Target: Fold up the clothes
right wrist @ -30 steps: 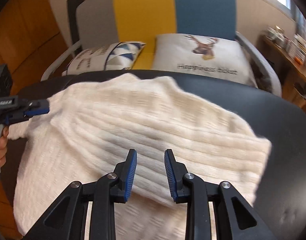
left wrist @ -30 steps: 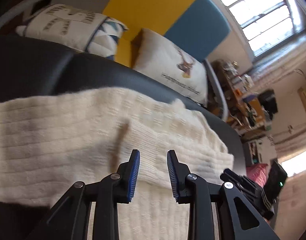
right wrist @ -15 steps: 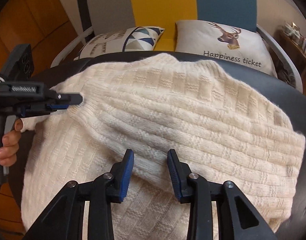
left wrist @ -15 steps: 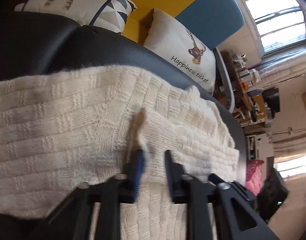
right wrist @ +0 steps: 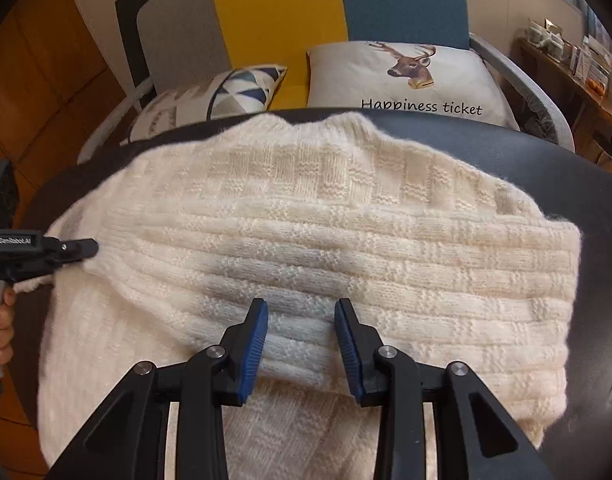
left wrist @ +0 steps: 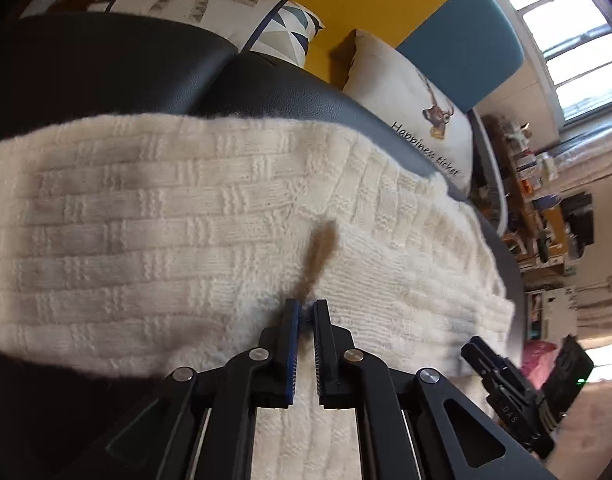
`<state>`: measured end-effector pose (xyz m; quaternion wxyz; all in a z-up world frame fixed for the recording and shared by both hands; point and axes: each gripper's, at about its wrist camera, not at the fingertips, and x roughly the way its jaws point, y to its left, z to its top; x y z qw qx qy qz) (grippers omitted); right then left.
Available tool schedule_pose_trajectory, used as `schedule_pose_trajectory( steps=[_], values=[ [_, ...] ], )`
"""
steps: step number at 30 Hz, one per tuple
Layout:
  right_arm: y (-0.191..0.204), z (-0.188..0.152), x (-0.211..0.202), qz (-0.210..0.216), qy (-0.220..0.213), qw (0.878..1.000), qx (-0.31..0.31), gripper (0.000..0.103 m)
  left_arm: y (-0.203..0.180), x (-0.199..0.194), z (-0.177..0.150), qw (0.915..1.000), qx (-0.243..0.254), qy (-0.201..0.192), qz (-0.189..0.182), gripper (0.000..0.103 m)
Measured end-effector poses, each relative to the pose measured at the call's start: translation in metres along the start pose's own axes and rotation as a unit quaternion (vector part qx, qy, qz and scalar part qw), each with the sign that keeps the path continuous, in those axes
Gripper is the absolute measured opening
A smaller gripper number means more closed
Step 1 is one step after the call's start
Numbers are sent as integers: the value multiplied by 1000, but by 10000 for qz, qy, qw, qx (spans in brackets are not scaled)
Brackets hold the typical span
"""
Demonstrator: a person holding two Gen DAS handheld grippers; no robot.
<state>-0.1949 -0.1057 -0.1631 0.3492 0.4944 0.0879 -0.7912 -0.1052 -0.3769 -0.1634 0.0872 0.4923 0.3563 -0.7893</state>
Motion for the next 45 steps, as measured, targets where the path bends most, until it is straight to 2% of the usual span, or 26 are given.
schedule_pose_trajectory(
  steps=[3, 5, 12, 15, 16, 18, 22, 25, 27, 29, 32, 33, 37, 39, 41, 45],
  values=[
    [-23, -9, -21, -249, -242, 9991, 229, 35, -8, 3, -5, 9997, 207, -5, 111, 11],
    [-41, -15, -23, -523, -189, 9977, 393, 35, -14, 5, -8, 9992, 345, -8, 184, 16],
    [-44, -26, -41, -178, -249, 9977, 603, 35, -32, 10, -19, 9959, 802, -23, 424, 16],
    [-43, -31, -50, -3, -282, 9973, 685, 35, -19, -10, -26, 9994, 333, -135, -14, 19],
    [-36, -35, -51, 40, -300, 9976, 625, 35, -11, -20, -31, 9996, 136, -189, -166, 24],
    [-15, -45, -53, 114, -343, 9984, 429, 35, 8, -42, -43, 9987, -179, -312, -360, 27],
    [22, -73, -47, 100, -294, 9994, 149, 35, 78, -103, -75, 9906, -1016, -837, -375, 45],
    [37, -87, -38, 105, -242, 9995, 200, 35, 153, -152, -99, 9771, -1696, -1274, -166, 52],
    [44, -93, -33, 47, -238, 9994, 265, 35, 208, -180, -113, 9629, -2262, -1470, -86, 52],
    [50, -96, -31, -23, -243, 9991, 337, 35, 259, -199, -124, 9443, -2862, -1613, -178, 52],
    [60, -97, -33, -105, -244, 9989, 384, 35, 328, -220, -134, 9098, -3683, -1847, -499, 52],
    [63, -97, -33, -111, -239, 9989, 385, 35, 344, -223, -134, 9006, -3869, -1891, -593, 52],
    [82, -95, -34, -249, -205, 9992, 218, 35, 383, -221, -126, 8798, -4284, -1920, -741, 52],
    [90, -94, -33, -332, -169, 9993, 95, 35, 392, -214, -118, 8764, -4346, -1885, -873, 52],
    [96, -94, -32, -377, -136, 9992, -35, 35, 399, -206, -113, 8657, -4532, -1898, -960, 52],
    [105, -93, -32, -463, -111, 9986, -224, 35, 404, -193, -99, 8540, -4683, -1974, -1113, 52]
  ],
)
